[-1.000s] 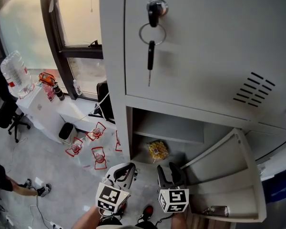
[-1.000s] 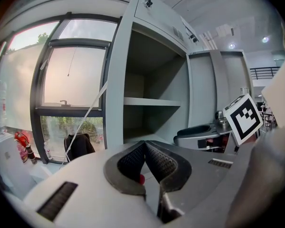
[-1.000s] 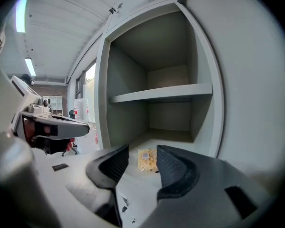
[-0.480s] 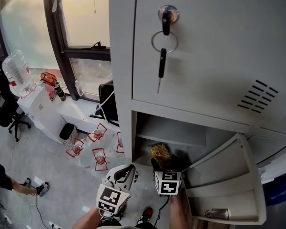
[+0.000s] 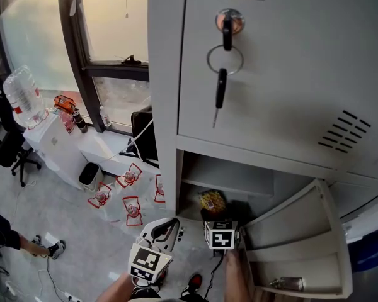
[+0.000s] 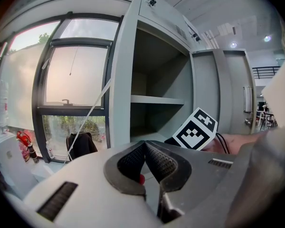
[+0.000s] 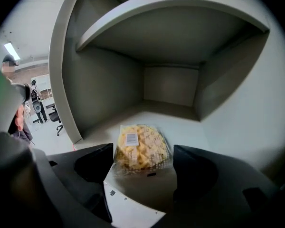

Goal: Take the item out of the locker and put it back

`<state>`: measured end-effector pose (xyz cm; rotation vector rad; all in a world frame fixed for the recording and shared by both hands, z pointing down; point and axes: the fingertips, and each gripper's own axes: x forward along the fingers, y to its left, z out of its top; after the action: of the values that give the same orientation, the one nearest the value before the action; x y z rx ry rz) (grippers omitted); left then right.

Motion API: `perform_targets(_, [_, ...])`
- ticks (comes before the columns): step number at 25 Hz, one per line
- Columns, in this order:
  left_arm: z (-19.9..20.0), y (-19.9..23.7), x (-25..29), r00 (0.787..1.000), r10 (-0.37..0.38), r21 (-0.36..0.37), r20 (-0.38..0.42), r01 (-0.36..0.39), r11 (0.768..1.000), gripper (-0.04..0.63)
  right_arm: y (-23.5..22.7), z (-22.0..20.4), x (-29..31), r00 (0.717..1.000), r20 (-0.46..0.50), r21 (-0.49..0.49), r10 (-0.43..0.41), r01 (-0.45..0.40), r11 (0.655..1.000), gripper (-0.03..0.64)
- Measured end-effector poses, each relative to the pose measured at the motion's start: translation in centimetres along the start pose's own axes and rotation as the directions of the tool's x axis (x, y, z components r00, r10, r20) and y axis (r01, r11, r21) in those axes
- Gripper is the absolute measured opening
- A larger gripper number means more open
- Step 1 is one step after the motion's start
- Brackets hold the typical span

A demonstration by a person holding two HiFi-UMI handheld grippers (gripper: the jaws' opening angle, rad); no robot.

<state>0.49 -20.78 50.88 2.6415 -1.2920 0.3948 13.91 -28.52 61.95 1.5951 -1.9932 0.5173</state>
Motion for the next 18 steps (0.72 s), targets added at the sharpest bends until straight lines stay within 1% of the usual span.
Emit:
perform_targets(5, [-0.01, 0.2, 0.05, 1.0, 0.004, -0.002, -0.001, -0.004, 1.0, 0.021, -0.23, -0.34, 0.42, 0.998, -0.052, -0.05, -0.018, 0.016, 0.999, 0.373])
perform_targets(7, [-0.09, 0.3, 0.0, 1.0, 0.006, -0.003, -0.003, -0.006, 1.0, 0.021, -0.16, -0.49, 0.59, 0.998, -0.069, -0.062, -0.007, 0.003, 0.998, 0.368])
perform_targets(12, [-0.14, 0.62, -0.18, 1.0, 0.014, -0.006, -0.004, -0.014, 1.0, 0.021, 0.03, -0.45, 0.54, 0.997, -0.08, -0.061, 0.012, -0.017, 0.998, 0.313])
perform_targets(18, [-0.42, 0.97, -0.19, 1.0, 0.022, -0.009, -0.008, -0.022, 1.0, 0.021, 0.08, -0.29, 0.42, 0.998, -0.069, -0.065, 0.006, -0.011, 0.998, 0.284])
